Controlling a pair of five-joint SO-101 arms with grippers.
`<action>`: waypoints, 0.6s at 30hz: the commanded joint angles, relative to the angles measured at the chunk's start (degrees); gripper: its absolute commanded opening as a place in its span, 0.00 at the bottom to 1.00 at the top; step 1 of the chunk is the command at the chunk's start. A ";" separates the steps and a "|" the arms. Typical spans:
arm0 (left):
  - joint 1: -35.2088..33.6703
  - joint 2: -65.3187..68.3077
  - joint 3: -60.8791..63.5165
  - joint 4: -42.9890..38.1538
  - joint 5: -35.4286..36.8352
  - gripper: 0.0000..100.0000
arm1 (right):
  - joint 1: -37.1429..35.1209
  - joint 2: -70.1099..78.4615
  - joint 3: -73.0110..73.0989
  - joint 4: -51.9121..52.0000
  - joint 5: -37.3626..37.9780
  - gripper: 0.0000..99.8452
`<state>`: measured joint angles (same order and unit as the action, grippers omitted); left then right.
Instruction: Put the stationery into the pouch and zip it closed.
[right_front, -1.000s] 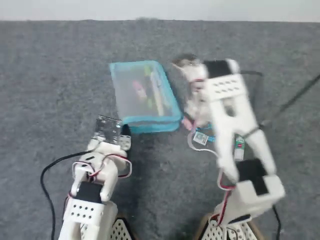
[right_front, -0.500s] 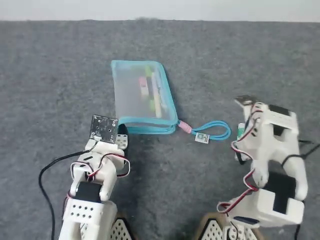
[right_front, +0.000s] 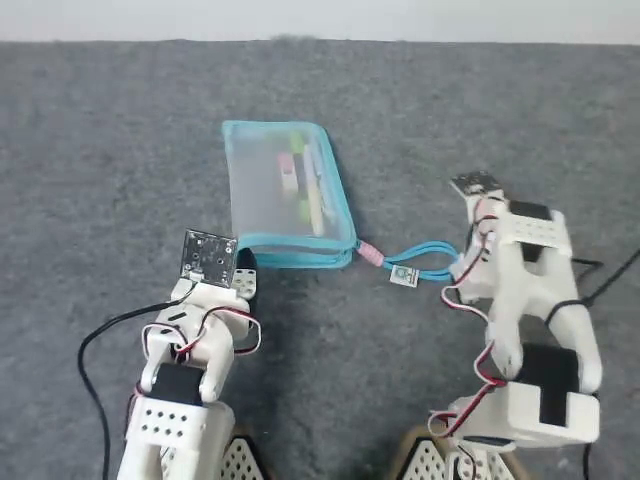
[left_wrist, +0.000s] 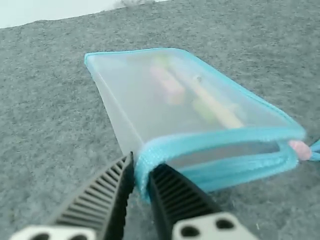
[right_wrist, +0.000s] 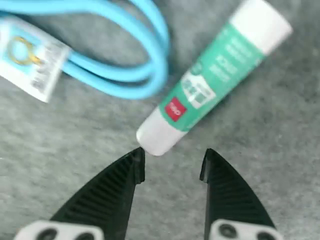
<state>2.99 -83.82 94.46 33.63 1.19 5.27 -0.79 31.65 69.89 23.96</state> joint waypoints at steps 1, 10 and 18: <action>0.44 -0.88 -1.71 0.53 -0.79 0.01 | -4.26 -3.82 -3.43 1.27 -4.75 0.18; 0.70 -0.88 -1.98 0.53 -0.79 0.01 | -5.41 -2.77 -2.81 -2.15 -12.57 0.18; 0.44 -0.88 -1.89 0.70 -0.79 0.01 | -2.86 5.93 -2.99 -5.23 -13.10 0.18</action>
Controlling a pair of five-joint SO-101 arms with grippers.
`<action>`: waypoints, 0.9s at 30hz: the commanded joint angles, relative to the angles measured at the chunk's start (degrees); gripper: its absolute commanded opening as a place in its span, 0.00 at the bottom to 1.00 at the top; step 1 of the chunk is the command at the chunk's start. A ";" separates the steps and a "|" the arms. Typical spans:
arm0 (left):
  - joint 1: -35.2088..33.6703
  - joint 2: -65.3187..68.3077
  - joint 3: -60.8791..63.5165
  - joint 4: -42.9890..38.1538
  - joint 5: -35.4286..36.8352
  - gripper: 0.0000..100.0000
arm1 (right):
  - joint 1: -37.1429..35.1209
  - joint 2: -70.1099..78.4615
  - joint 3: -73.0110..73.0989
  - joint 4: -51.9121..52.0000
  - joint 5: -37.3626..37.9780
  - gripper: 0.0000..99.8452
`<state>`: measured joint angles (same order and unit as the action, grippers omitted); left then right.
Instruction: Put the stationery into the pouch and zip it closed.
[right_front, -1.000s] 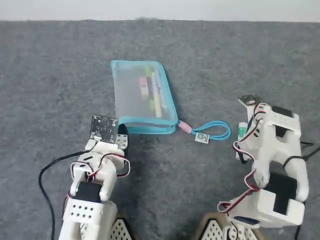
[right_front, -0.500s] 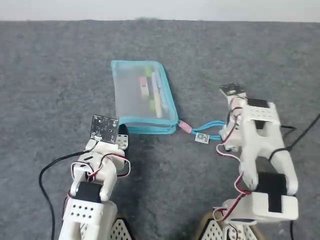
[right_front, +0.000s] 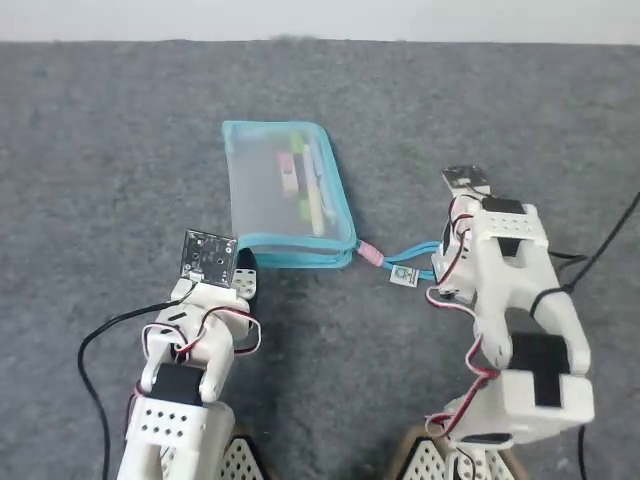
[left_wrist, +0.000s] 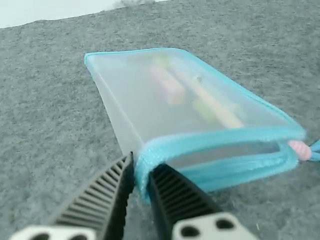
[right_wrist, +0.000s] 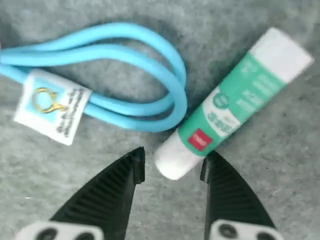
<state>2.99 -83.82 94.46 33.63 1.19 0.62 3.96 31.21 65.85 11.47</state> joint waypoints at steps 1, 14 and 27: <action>0.44 -0.88 -1.80 0.62 -0.79 0.01 | 2.68 2.15 -2.64 -1.27 -0.53 0.17; 0.88 -0.88 -1.54 0.62 -0.62 0.01 | 1.89 -12.70 -5.71 8.75 6.15 0.01; 0.88 -0.88 -0.13 -1.49 -0.62 0.01 | -21.05 -43.91 -5.45 26.15 7.74 0.01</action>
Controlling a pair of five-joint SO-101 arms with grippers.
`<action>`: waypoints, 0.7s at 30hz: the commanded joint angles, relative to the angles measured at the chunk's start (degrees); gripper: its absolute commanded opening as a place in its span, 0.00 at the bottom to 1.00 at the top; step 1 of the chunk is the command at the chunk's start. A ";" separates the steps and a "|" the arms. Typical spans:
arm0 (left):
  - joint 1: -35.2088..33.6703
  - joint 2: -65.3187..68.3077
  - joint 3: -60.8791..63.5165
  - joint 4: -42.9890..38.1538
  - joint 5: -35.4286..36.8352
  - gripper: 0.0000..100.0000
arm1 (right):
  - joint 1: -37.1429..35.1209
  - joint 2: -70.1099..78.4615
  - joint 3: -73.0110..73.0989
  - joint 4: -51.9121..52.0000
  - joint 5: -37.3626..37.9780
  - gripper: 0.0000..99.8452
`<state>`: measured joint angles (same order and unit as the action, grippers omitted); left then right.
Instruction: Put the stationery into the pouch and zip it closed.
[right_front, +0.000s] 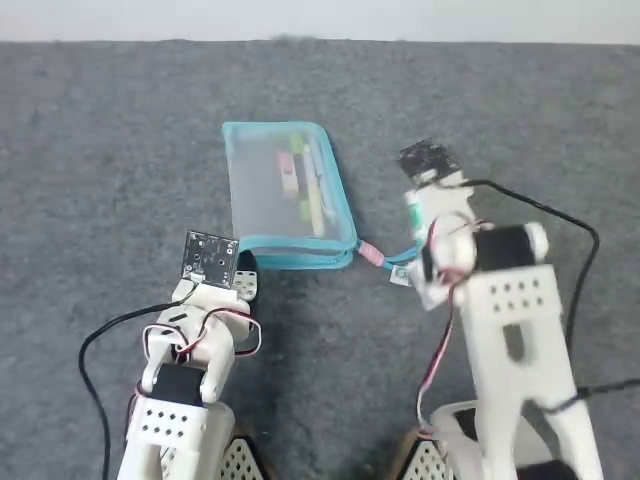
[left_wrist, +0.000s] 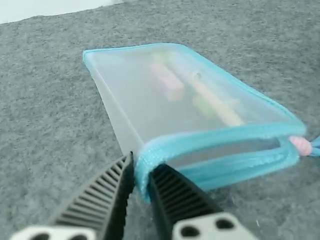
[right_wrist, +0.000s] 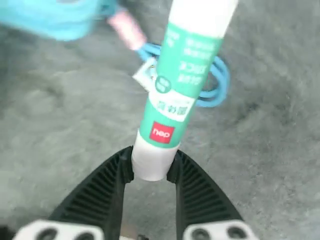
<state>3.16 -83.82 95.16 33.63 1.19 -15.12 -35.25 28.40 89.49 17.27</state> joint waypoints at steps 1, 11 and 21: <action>0.70 -0.88 -1.01 -1.49 -0.62 0.01 | -7.78 -5.05 -2.64 2.95 3.96 0.01; 0.79 -0.79 -3.47 -2.29 -0.44 0.01 | -24.22 3.47 1.76 0.40 8.62 0.01; 5.27 -0.88 -4.00 -0.62 -0.62 0.01 | -24.22 16.22 3.52 -11.38 5.45 0.01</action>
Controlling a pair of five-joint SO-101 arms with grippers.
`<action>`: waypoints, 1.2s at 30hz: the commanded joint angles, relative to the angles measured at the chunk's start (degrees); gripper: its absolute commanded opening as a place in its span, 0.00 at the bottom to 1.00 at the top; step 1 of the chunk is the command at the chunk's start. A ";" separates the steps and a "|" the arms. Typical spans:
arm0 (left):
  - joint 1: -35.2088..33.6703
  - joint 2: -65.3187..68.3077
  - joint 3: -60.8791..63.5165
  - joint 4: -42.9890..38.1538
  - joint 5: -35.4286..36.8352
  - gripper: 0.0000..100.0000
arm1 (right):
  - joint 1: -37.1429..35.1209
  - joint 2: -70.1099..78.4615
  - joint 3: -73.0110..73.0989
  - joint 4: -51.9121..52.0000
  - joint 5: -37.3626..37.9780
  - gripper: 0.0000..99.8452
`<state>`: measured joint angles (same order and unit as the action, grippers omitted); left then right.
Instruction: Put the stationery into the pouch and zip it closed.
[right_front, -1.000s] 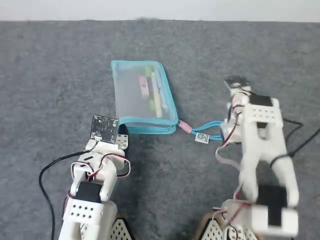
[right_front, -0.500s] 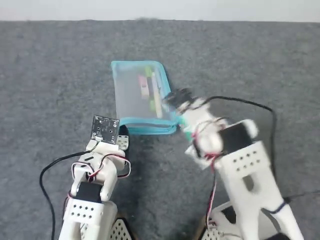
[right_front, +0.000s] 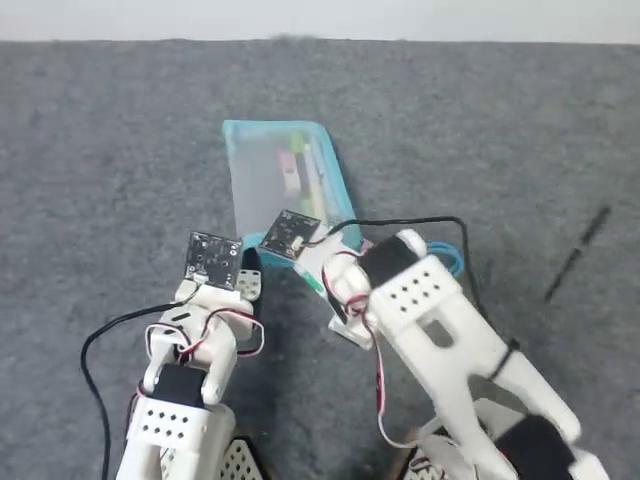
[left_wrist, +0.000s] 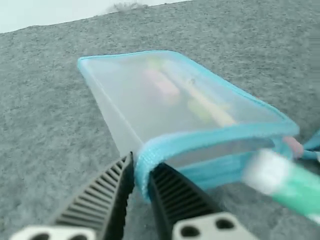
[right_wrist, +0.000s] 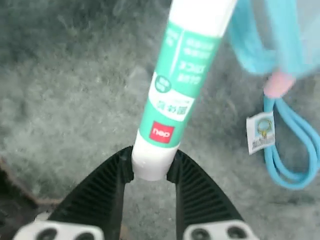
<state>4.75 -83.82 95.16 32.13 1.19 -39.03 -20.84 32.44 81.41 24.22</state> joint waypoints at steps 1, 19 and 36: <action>4.48 -0.88 -4.18 1.32 -0.70 0.01 | -0.31 3.03 -0.62 -4.26 -1.67 0.01; 5.36 -0.88 -4.18 1.58 -0.79 0.01 | 2.33 27.65 -35.43 5.67 -3.25 0.01; 5.19 -0.88 -3.30 1.41 -0.79 0.01 | 1.36 45.23 -67.87 13.67 -8.18 0.26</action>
<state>8.79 -83.82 94.99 33.63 1.19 -37.54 25.85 -30.33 94.42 16.48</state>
